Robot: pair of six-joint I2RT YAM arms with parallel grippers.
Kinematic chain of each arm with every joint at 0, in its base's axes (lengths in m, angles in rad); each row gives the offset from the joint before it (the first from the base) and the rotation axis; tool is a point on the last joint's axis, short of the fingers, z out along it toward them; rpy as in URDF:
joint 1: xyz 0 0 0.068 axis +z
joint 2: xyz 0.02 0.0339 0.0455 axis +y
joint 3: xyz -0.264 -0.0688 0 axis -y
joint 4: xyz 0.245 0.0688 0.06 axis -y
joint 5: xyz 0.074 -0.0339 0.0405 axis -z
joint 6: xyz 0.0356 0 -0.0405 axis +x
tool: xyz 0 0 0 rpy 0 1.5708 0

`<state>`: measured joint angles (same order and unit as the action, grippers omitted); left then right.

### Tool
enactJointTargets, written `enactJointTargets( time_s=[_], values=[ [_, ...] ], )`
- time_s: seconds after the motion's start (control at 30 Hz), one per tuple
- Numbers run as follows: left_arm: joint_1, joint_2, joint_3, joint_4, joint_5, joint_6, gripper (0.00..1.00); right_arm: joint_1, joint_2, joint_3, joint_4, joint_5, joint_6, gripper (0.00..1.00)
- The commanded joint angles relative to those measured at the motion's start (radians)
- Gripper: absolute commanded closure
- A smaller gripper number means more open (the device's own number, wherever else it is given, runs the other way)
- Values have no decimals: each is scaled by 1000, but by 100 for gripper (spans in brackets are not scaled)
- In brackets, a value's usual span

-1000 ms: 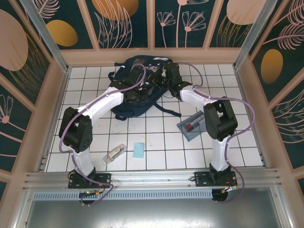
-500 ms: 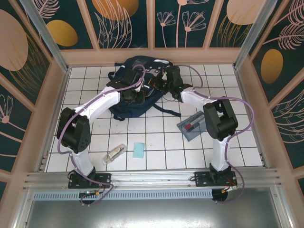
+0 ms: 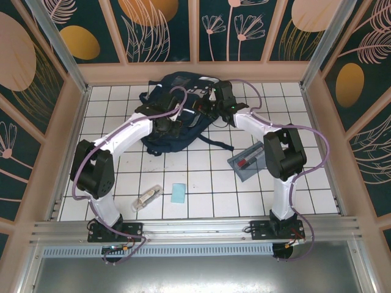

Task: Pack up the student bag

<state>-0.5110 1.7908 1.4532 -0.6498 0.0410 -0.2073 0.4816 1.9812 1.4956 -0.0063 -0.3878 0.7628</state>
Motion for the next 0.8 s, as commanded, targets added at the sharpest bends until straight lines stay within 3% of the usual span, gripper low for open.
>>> enactJointTargets(
  time_s=[0.0,0.07,0.17,0.2,0.5,0.77],
  values=[
    [37,-61,4,96,170,-73,100,-35,-48,29,50,-8,-36,93],
    [37,-71,-2,173,259,-135,100,-40,-82,-15,65,-18,-15,69],
    [35,-69,-4,285,373,-217,100,-53,-167,-116,71,-25,15,42],
    [33,-63,-3,316,401,-240,100,-56,-199,-150,75,-33,26,37],
    [-31,40,37,505,464,-354,100,-75,-443,-471,194,-112,222,33],
    [-61,37,17,565,481,-389,100,-84,-393,-554,385,-141,370,33]
  ],
)
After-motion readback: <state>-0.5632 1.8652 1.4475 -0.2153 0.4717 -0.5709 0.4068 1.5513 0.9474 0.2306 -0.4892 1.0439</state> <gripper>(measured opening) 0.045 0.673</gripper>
